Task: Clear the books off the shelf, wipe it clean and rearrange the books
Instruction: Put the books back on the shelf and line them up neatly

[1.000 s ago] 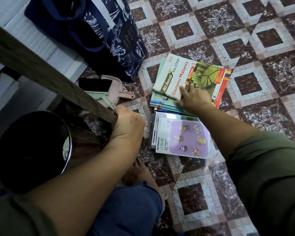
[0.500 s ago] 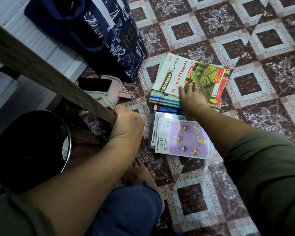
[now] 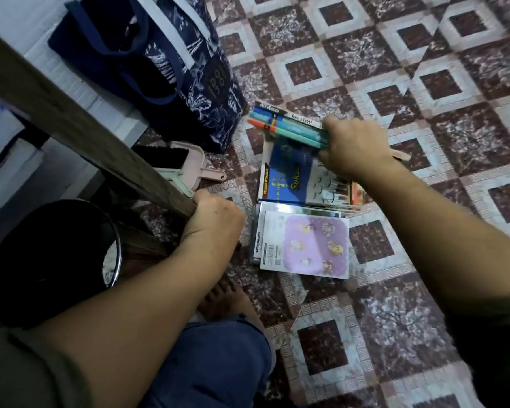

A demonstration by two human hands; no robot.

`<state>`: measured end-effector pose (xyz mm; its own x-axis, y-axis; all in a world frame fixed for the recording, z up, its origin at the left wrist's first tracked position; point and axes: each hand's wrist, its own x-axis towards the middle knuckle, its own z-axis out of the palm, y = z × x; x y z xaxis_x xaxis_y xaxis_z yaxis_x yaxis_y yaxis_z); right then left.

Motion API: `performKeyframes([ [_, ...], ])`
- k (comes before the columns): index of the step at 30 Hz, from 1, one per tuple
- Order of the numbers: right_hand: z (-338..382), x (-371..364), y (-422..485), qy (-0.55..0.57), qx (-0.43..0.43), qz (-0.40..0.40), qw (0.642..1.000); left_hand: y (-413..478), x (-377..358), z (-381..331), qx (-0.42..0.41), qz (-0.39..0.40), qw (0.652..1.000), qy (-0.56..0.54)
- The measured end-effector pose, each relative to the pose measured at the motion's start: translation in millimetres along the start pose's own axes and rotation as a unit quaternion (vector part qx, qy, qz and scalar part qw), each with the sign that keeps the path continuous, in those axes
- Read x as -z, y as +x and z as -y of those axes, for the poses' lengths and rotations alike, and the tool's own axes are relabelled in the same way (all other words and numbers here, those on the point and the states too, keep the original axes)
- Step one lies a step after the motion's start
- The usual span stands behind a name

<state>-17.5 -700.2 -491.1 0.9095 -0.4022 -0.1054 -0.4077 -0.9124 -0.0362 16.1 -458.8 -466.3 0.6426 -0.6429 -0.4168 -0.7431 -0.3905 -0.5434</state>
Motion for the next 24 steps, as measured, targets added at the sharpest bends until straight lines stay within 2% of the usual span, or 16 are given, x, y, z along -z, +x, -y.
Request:
performKeyframes([
  [3, 0, 49, -35, 0.012, -0.006, -0.014, 1.0, -4, 19, -3, -0.061, 0.011, 0.998, 0.009],
  [5, 2, 59, -60, -0.001, 0.007, -0.012, 1.0, -7, 27, -2, -0.059, 0.011, 0.998, 0.012],
  [10, 14, 11, -103, 0.01, 0.035, 0.072, 0.997, -19, 37, 3, -0.062, -0.005, 0.998, 0.007],
  [13, 15, -22, -115, 0.018, 0.025, 0.072, 0.997, -22, 39, 5, -0.074, -0.005, 0.997, 0.019],
  [17, 18, -27, -116, 0.042, 0.007, 0.073, 0.996, -26, 34, 7, -0.083, -0.048, 0.995, -0.009],
  [22, 27, 2, -147, 0.005, 0.039, 0.048, 0.998, -41, 33, 10, -0.114, -0.176, 0.972, -0.102],
  [24, 35, 26, -167, -0.001, 0.06, 0.053, 0.997, -51, 37, 8, -0.145, -0.163, 0.971, -0.103],
])
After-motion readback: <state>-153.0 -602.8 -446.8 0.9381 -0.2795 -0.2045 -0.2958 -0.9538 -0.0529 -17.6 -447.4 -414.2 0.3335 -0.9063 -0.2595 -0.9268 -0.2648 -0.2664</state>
